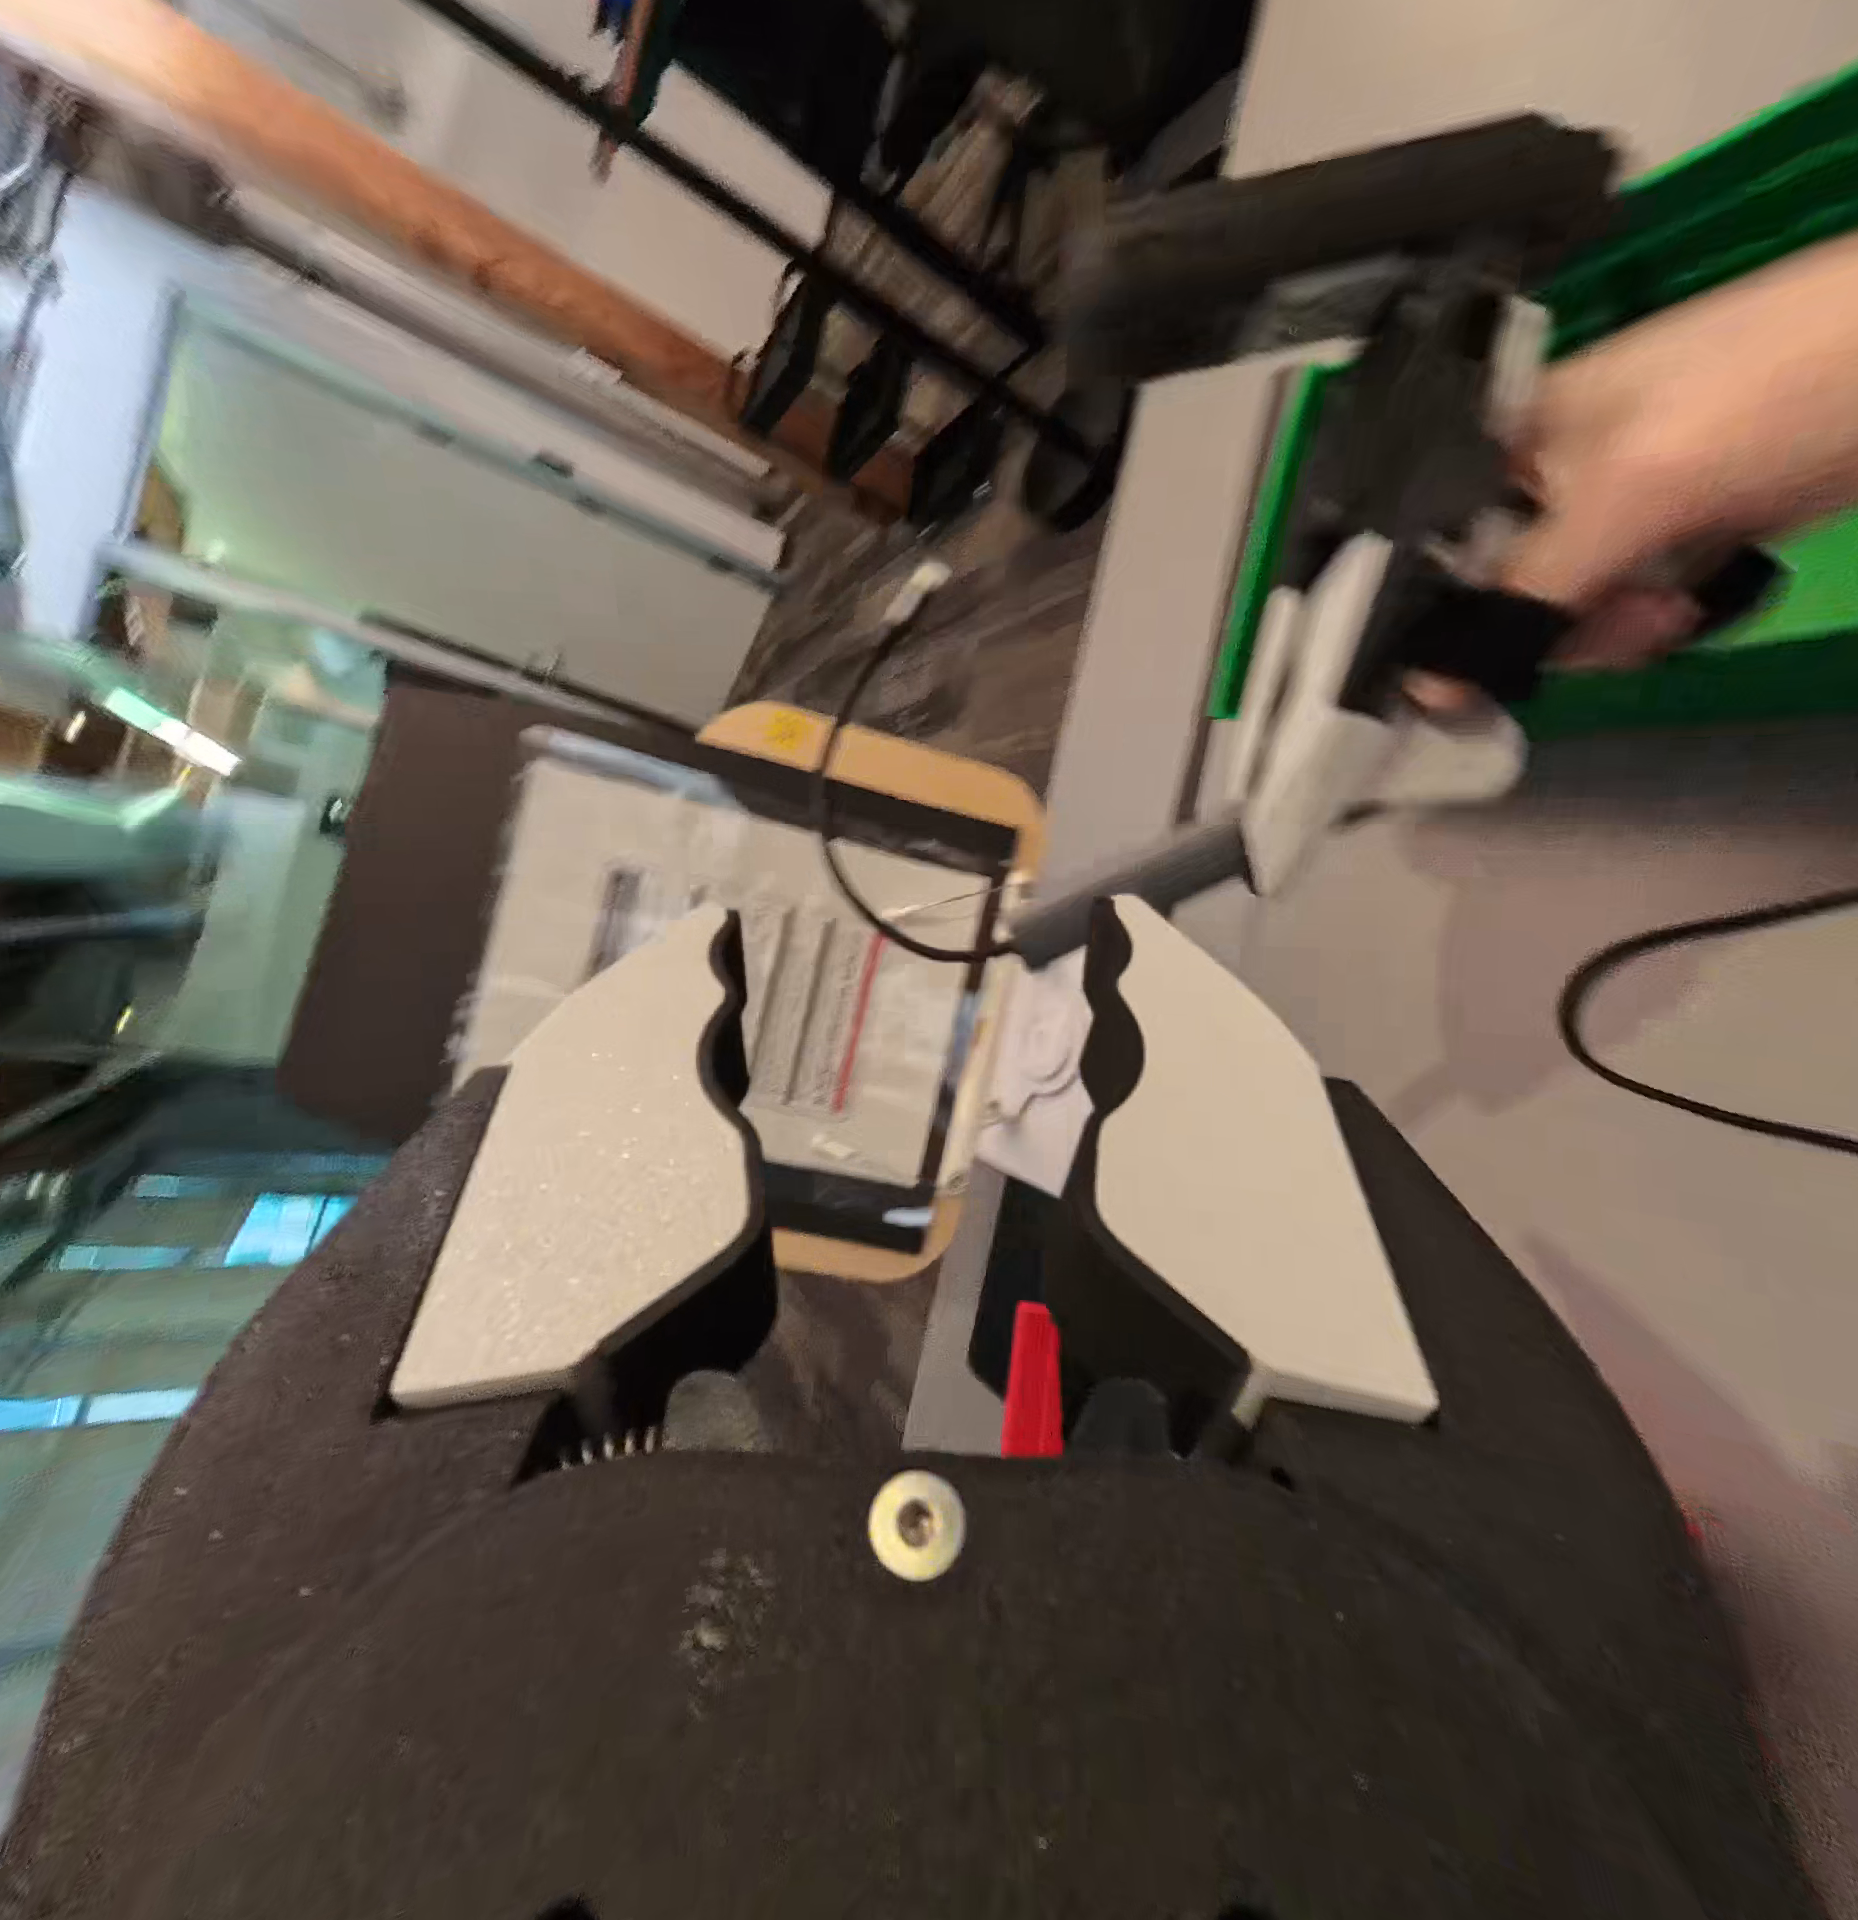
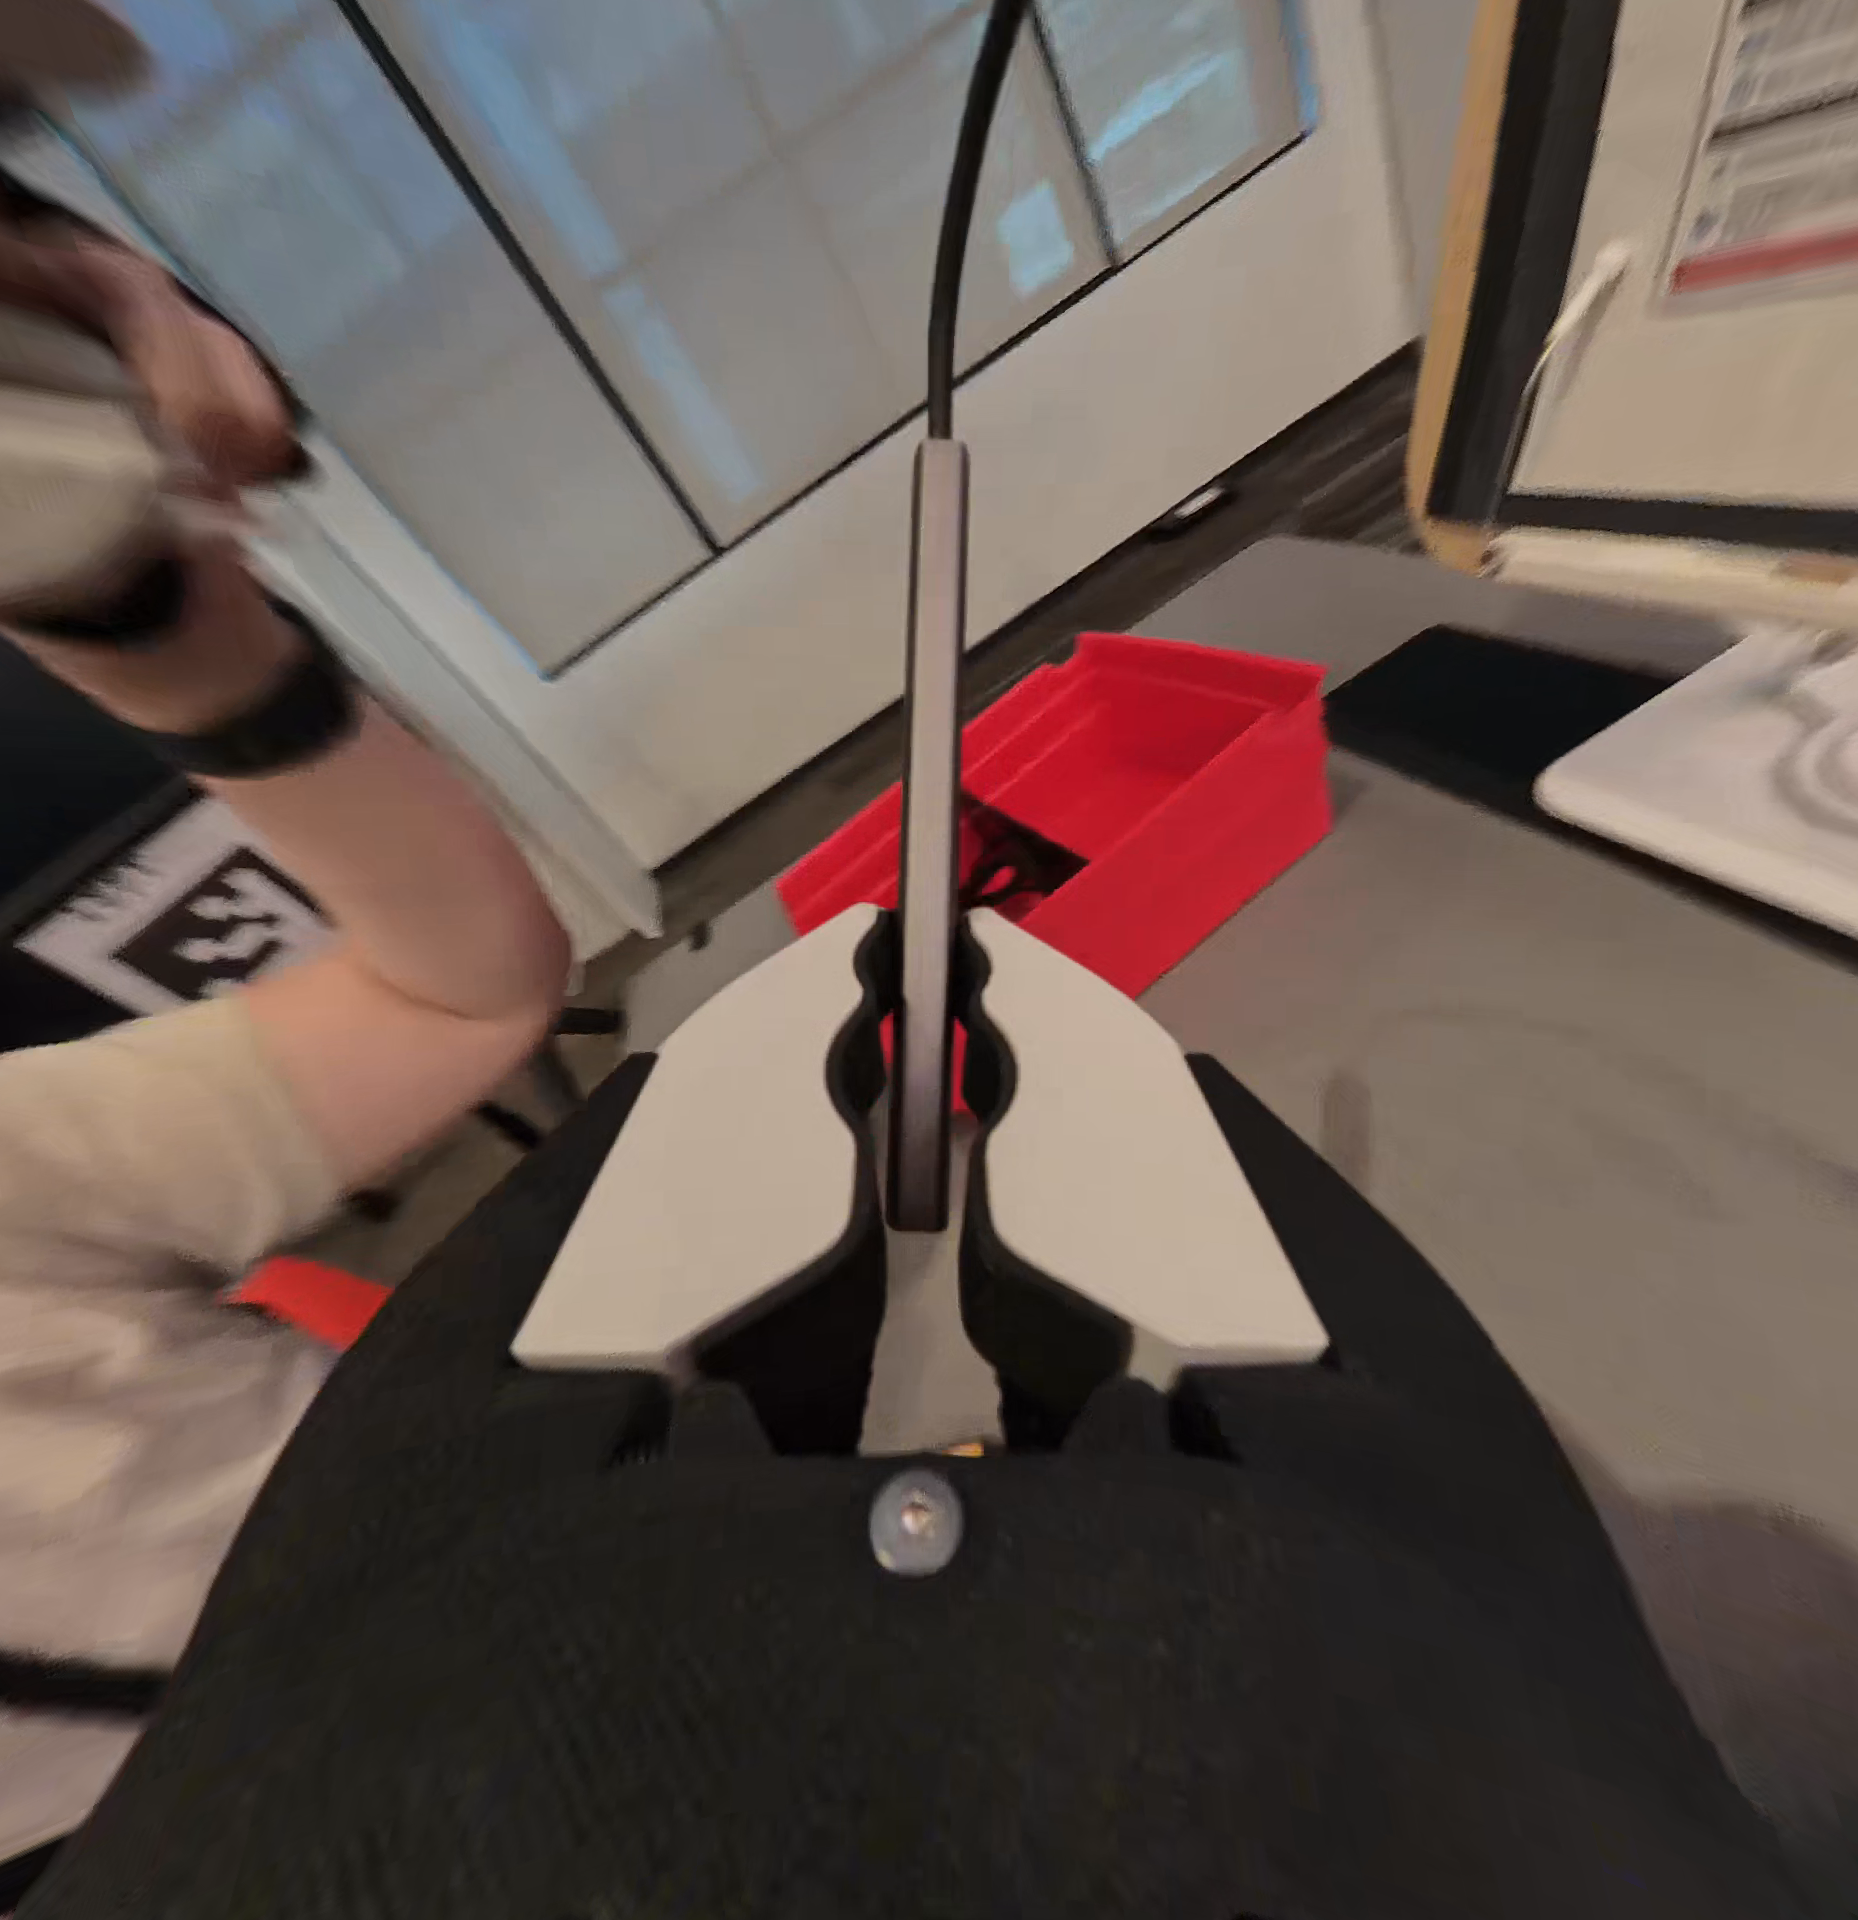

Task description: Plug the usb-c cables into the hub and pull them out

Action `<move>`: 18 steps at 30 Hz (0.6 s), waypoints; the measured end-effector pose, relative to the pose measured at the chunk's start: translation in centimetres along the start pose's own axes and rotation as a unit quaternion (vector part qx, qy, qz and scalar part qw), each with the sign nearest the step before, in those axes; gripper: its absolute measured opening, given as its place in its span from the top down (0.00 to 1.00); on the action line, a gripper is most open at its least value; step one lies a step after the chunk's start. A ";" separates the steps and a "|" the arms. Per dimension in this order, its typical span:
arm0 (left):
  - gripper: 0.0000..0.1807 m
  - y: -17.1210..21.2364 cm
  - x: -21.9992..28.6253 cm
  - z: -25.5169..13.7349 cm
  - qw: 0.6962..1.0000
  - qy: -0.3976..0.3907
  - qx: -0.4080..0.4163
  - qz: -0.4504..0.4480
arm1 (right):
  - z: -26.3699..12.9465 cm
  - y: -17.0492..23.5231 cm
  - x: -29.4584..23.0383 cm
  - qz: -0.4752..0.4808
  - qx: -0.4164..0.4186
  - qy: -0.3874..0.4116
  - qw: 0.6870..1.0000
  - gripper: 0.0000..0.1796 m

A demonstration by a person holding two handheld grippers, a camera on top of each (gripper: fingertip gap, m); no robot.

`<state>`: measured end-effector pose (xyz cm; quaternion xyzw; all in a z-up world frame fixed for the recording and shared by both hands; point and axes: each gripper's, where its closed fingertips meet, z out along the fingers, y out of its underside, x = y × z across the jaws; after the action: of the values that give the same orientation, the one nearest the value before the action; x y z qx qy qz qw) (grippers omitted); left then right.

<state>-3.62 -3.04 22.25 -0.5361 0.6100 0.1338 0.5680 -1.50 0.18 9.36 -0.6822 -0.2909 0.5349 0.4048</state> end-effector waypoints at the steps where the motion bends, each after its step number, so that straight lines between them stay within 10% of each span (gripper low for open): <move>1: 0.64 0.4 1.8 0.3 1.000 0.018 0.014 0.016 | -0.8 0.3 -0.1 0.020 -0.013 -0.021 1.000 0.94; 6: 0.68 3.4 8.4 3.8 0.983 0.021 0.003 0.183 | -3.1 3.1 -2.1 0.069 -0.097 -0.130 0.984 0.95; 18: 0.79 3.6 13.2 4.7 0.972 0.187 0.052 0.129 | -4.9 7.8 -2.7 0.042 -0.213 -0.180 0.959 0.94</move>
<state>-1.06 -4.62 8.07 -0.4381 0.7759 0.0716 0.4483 2.25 -7.21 4.45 -0.6565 -0.4376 0.5910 0.1682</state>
